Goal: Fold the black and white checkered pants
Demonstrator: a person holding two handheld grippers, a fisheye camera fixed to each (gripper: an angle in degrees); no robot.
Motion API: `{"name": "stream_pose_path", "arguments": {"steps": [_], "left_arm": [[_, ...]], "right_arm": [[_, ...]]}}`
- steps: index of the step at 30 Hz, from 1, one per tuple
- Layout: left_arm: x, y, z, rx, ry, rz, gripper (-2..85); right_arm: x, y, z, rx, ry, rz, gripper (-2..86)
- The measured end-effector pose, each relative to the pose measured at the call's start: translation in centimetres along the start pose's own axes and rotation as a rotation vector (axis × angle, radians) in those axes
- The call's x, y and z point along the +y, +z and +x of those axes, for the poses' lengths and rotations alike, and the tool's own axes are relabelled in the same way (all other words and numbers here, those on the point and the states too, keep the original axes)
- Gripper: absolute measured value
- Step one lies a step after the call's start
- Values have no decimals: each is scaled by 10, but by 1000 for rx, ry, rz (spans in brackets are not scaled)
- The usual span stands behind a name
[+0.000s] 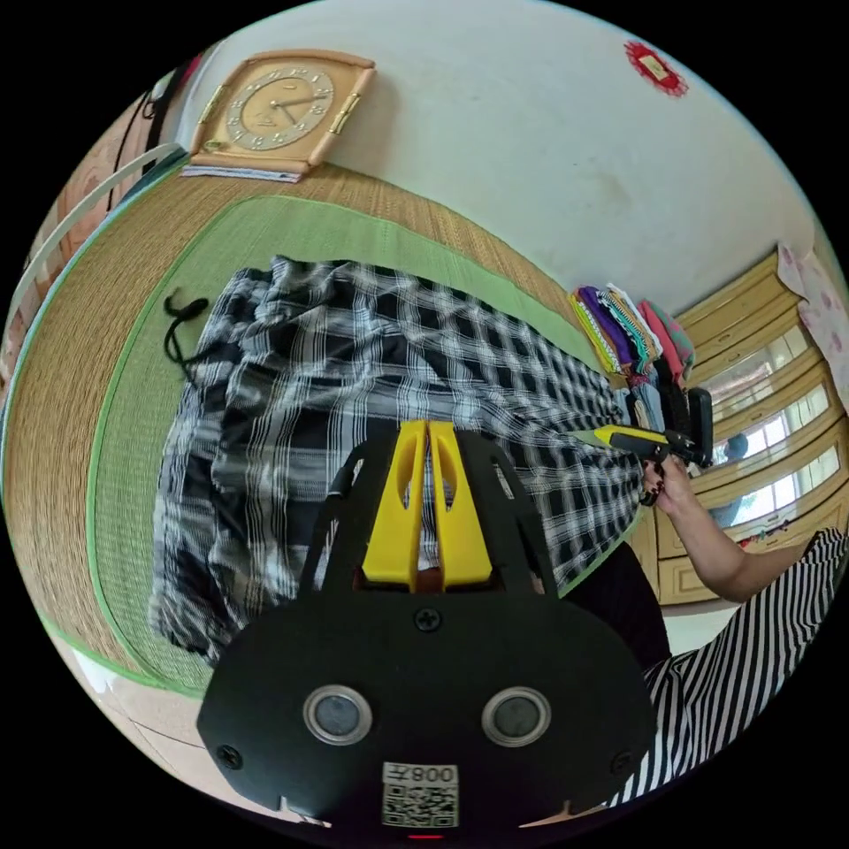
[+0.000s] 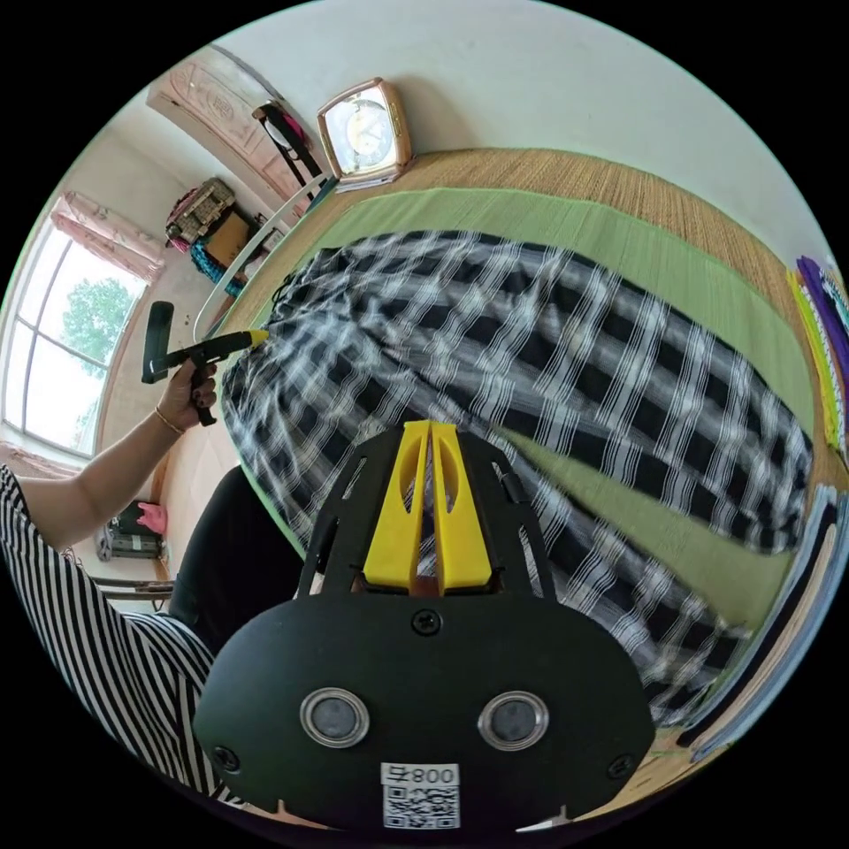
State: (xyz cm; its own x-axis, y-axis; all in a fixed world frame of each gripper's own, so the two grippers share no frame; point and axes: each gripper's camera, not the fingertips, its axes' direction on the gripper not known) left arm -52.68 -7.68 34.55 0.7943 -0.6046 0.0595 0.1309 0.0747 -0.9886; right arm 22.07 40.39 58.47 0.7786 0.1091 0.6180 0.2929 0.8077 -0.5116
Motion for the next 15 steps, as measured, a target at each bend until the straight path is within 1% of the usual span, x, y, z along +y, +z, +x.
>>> {"name": "stream_pose_path", "arguments": {"steps": [5, 8, 9, 11, 15], "left_arm": [[-66, -2, 11, -154, 60, -72, 39], [-97, -7, 12, -212, 78, -106, 56], [-103, -7, 13, -228, 82, -117, 60], [-122, -12, 18, -317, 113, -136, 67], [-143, -11, 25, -374, 165, -226, 73]], "right_arm": [[-71, 1, 2, 41, -72, 4, 22], [-103, 1, -1, 59, -93, 22, 34], [-109, 1, -2, 64, -96, 23, 37], [-132, 6, -6, 81, -113, 9, 58], [-162, 16, -16, 129, -152, -14, 80]]}}
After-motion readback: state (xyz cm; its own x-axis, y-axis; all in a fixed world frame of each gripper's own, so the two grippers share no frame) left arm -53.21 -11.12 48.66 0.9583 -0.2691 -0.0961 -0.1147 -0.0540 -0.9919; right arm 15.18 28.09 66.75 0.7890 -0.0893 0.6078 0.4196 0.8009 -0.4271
